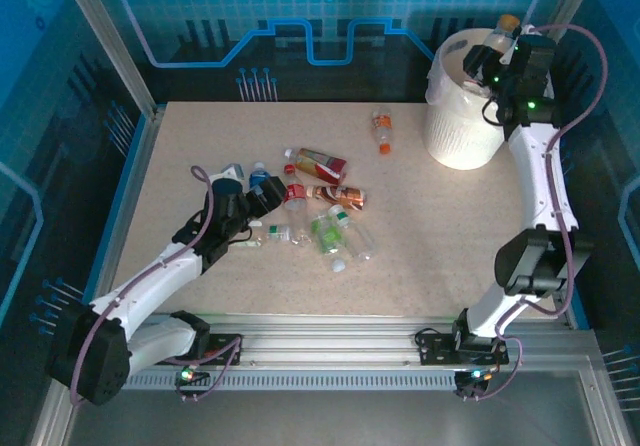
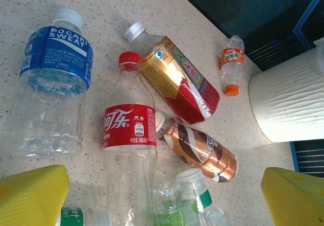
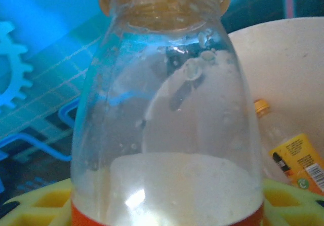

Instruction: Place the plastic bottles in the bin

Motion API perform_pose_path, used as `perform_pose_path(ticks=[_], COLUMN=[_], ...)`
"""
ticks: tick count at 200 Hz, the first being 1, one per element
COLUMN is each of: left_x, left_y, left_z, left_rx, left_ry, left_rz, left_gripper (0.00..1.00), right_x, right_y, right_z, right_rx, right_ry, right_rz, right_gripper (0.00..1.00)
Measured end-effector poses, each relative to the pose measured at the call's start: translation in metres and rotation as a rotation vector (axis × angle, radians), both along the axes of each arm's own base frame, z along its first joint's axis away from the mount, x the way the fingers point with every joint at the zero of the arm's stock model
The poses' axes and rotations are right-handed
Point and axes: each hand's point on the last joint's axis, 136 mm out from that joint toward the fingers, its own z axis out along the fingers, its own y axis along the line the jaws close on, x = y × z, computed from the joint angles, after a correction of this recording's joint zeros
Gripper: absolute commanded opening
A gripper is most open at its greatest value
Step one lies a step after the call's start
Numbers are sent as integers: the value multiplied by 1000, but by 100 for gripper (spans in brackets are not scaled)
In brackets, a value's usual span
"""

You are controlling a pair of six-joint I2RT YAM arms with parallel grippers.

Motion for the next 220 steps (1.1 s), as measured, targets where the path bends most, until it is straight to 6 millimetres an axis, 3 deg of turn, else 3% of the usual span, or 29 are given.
perform_pose_path(ticks=[41,65,86,140,220], left_x=[-2,-5,-8,-11,-13], left_y=[4,7,8,9,14], left_z=[10,4,-5,-14,-20], left_rx=[-4,-13,-17,-24,-2], left_ry=[-30,-17,5,30,51], left_rz=[16,32,39,49,69], left_gripper=[99,99,99,99,99], right_x=[10,9,11,16,20], right_y=[-41,-67,-82,-97,-108], right_z=[-18,-30,-29,-32,-35], right_rx=[-12,-11,-21,-158,-373], right_ry=[6,-7,-31,-30,43], right_rz=[-159,-253,-308,-439,-553], right_gripper=[40,41,44,55,79])
